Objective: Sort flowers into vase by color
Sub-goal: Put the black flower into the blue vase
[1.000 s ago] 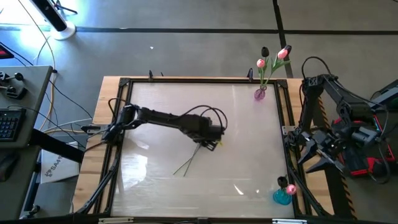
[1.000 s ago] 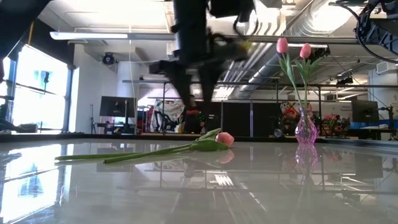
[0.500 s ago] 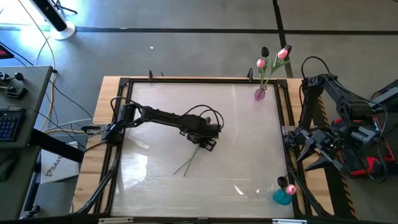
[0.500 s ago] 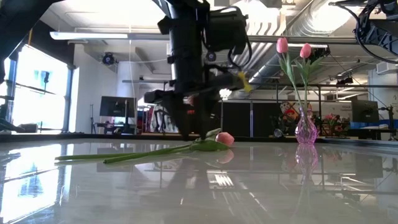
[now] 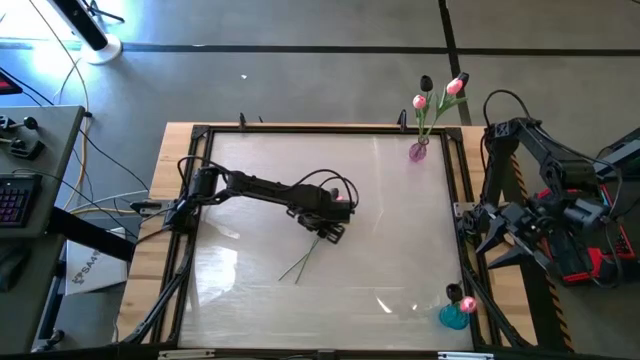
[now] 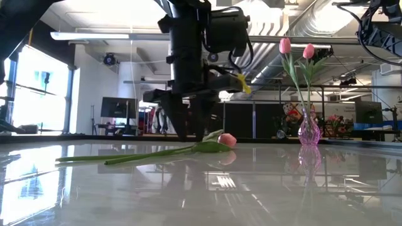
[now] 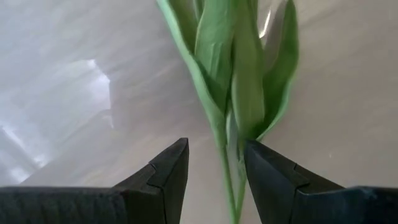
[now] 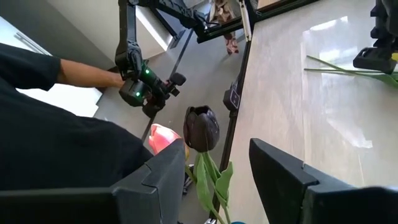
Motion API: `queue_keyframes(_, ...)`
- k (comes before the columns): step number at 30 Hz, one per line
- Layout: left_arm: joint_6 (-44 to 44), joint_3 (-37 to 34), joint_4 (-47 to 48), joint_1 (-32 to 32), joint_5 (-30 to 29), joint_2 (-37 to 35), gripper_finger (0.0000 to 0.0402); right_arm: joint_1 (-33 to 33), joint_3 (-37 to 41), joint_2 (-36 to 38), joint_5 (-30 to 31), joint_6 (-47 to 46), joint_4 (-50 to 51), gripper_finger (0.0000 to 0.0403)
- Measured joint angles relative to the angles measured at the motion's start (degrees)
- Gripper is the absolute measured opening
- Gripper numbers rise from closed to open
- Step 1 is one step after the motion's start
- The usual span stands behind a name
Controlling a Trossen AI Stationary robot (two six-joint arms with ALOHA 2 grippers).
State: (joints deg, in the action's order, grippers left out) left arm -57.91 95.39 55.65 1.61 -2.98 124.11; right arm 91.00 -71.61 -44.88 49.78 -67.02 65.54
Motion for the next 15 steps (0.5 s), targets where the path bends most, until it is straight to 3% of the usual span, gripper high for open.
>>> queue_keyframes(15,-0.5,0.3,0.5,0.8,-1.1,3.0,0.0142,0.0,0.0,-0.9,0.1,-2.3,-0.2,0.0167)
